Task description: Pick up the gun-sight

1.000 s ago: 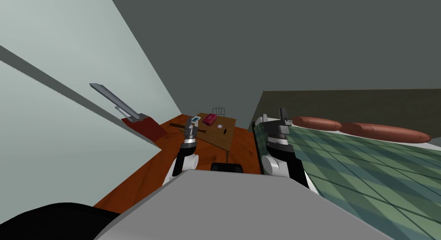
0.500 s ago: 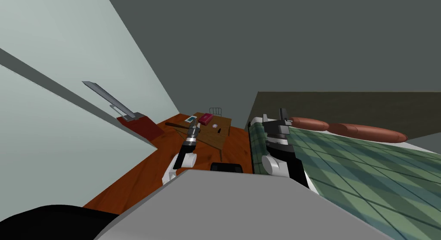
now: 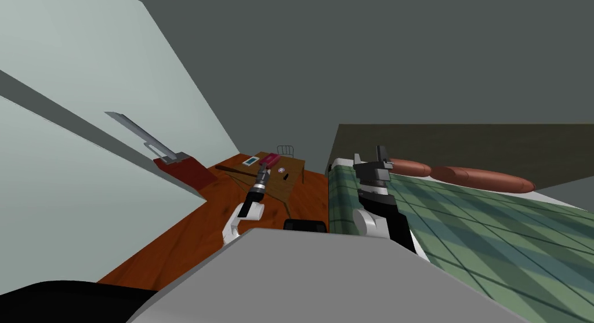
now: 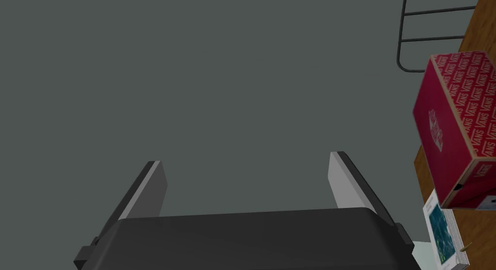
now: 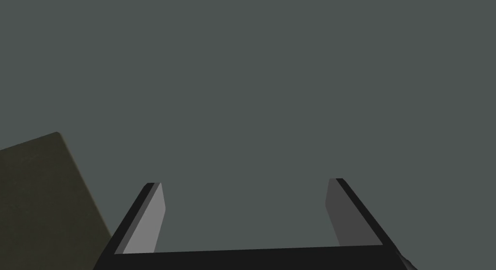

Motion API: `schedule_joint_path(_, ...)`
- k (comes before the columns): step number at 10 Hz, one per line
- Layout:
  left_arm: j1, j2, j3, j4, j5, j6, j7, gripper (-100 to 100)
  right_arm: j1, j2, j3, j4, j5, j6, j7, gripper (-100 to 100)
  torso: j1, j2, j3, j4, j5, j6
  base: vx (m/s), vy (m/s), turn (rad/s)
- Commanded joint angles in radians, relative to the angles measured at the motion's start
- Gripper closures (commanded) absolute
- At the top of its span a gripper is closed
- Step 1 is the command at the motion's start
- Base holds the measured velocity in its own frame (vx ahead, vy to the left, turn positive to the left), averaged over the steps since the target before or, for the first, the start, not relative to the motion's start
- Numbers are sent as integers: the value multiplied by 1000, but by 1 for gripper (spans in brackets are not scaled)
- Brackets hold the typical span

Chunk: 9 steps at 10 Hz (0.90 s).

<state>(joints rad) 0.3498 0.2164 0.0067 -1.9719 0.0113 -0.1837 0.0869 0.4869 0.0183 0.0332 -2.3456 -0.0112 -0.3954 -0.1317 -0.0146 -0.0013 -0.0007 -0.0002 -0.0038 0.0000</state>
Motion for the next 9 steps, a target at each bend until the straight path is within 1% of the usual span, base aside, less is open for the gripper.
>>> schedule_joint_path(1, -13, 12, 15, 29, 4, 50, 23, -100, 0, 0, 0, 0, 0, 0, 0, 0, 0, 0, 0, 0, 0, 0, 43, -200, 0)
schedule_joint_path(2, -30, 17, 27, 57, 7, 88, 39, -100, 0, 0, 0, 0, 0, 0, 0, 0, 1, -1, -1, 0, 1, 0, 49, -223, -84)
schedule_joint_path(3, -30, 17, 27, 64, 7, 100, 39, -100, 0, 0, 0, 0, 0, 0, 0, 0, 1, -2, -1, -1, 0, 1, 17, -40, -179)
schedule_joint_path(4, -30, 17, 27, 64, 7, 100, 39, -100, 0, 0, 0, 0, 0, 0, 0, 0, 10, -1, -1, 0, 2, 0, -1, 7, 21)
schedule_joint_path(5, -46, 23, 40, 101, 11, 145, 56, -100, 0, 0, 0, 0, 0, 0, 0, 0, 14, 1, 0, 0, 3, 0, 3, -14, -47)
schedule_joint_path(8, -46, 23, 40, 101, 11, 145, 56, -100, 0, 0, 0, 0, 0, 0, 0, 0, 14, 1, 1, 0, 3, 0, 4, -17, -59)
schedule_joint_path(9, -46, 23, 40, 101, 11, 145, 56, -100, 0, 0, 0, 0, 0, 0, 0, 0, 15, 1, 1, 0, 3, 0, -3, 12, 43)
